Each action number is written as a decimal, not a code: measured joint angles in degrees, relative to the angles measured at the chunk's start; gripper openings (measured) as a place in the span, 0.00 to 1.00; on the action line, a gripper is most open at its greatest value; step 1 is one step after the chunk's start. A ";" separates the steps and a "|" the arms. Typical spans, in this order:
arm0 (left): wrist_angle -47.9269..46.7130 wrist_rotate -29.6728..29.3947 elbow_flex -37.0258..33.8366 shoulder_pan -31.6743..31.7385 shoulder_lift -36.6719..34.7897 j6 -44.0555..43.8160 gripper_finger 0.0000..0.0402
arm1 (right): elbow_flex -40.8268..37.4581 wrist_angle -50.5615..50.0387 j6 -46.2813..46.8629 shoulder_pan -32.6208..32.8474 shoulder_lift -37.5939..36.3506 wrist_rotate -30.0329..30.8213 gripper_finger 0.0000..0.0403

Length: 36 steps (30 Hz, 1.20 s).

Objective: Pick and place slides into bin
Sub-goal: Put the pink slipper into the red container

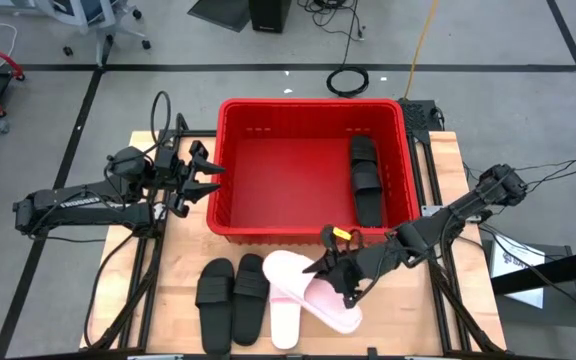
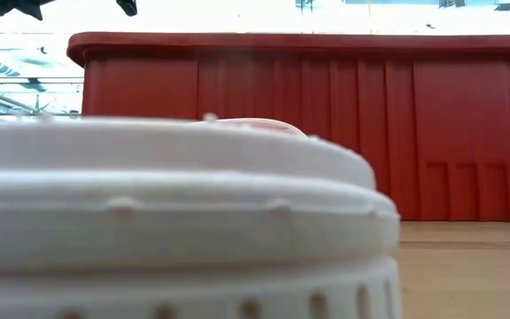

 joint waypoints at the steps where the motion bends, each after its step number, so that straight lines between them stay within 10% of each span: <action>1: 0.03 0.00 0.00 0.01 0.00 -0.01 0.49 | 0.00 0.99 -1.57 -0.44 -0.03 0.02 0.01; 23: 1.38 -0.42 0.00 0.01 0.00 3.72 0.49 | 0.00 5.25 -16.55 -14.06 -13.79 0.32 0.01; 36: -1.84 -14.09 0.00 2.09 0.02 11.05 0.49 | 0.07 0.73 -18.44 -30.87 -17.53 -0.07 0.01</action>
